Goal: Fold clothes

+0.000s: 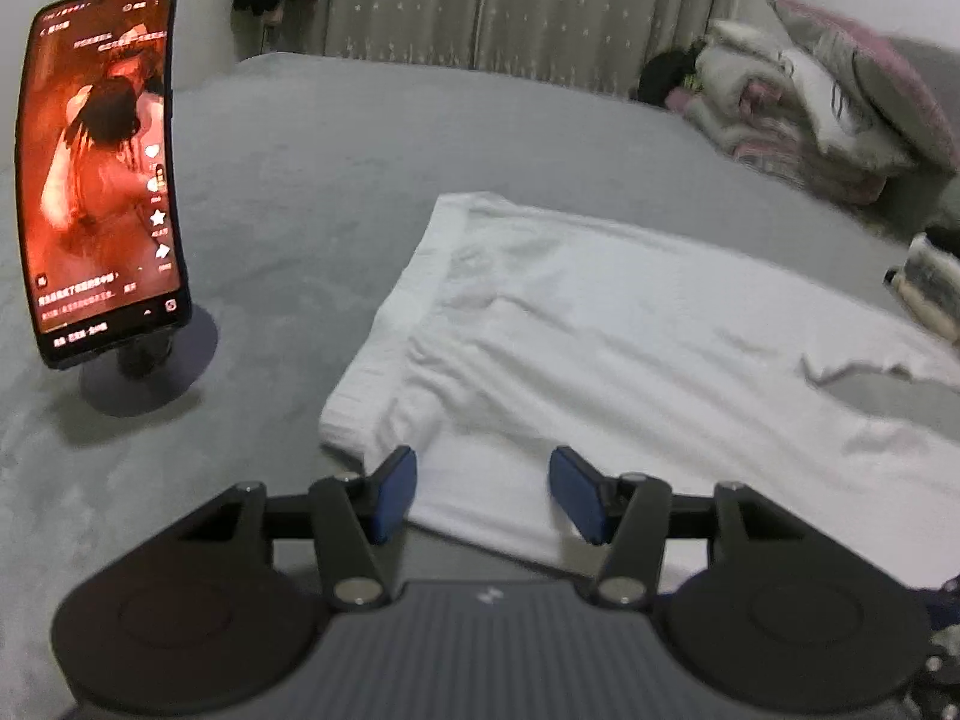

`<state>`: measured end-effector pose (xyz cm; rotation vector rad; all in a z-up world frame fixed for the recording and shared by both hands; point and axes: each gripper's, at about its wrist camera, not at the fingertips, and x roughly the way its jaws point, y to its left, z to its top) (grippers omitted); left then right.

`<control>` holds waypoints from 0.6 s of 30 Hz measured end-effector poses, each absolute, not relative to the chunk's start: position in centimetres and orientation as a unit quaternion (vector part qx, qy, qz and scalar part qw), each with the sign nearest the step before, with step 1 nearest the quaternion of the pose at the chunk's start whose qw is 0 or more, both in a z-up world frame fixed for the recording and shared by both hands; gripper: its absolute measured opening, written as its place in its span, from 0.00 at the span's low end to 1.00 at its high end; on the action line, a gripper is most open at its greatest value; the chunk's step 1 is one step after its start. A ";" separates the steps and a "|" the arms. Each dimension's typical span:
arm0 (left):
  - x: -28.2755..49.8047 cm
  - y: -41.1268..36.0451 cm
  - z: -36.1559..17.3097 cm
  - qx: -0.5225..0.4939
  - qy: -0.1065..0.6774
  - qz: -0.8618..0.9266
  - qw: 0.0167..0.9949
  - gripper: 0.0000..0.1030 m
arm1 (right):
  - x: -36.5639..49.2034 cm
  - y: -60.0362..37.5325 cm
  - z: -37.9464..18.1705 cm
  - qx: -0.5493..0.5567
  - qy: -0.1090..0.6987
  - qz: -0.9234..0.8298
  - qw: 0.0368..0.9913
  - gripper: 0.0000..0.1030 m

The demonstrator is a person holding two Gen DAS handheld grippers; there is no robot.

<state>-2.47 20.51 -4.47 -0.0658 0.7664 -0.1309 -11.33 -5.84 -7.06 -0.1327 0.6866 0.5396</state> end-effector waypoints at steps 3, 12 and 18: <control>-2.6 20.0 -4.3 -0.002 0.384 -0.060 0.921 0.50 | -11.9 -5.8 -7.0 -0.071 0.333 0.269 0.901 0.29; -2.6 19.8 -3.6 -0.005 0.385 -0.055 0.921 0.56 | -11.6 -6.3 -6.9 -0.053 0.352 0.280 0.892 0.29; -2.5 20.1 -2.6 -0.023 0.360 -0.048 0.932 0.59 | -11.9 -6.5 -6.5 -0.052 0.362 0.286 0.886 0.29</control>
